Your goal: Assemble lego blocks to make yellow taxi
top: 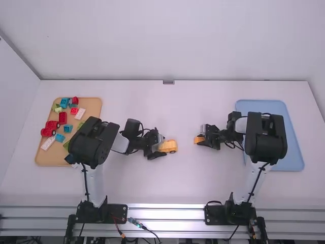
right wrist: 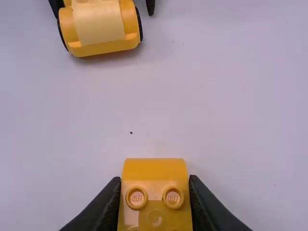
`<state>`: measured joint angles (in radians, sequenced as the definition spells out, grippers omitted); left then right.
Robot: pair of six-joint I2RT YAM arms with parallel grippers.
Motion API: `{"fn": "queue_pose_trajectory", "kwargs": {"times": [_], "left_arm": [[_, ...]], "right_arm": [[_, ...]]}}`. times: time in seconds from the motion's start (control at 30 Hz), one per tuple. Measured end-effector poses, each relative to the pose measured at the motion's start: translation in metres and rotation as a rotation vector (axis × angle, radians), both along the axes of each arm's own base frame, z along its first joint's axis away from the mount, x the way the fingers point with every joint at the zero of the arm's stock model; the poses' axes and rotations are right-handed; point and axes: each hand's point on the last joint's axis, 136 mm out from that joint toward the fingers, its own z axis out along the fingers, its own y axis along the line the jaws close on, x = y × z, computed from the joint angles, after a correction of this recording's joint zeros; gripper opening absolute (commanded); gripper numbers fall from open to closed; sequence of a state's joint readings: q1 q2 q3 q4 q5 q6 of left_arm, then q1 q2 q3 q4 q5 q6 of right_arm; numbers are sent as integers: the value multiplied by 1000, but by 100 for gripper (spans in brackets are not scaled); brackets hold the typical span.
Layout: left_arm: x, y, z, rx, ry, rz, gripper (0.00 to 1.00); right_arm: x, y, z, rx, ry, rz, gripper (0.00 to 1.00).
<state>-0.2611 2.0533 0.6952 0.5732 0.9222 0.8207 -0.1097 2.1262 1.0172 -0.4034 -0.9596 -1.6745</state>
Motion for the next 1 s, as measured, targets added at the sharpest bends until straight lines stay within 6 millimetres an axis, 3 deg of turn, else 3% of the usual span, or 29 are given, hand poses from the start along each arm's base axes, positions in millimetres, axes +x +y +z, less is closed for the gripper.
{"fn": "queue_pose_trajectory", "kwargs": {"times": [0.3,0.77,1.0], "left_arm": [[6,0,3,0,-71,8,75],[0,3,4,-18,-120,31,66],[-2,3,4,-21,-103,26,57]], "right_arm": [[0,0,0,0,0,0,23],[0,2,3,19,-2,-1,22],[0,2,3,22,-2,-1,21]]}}
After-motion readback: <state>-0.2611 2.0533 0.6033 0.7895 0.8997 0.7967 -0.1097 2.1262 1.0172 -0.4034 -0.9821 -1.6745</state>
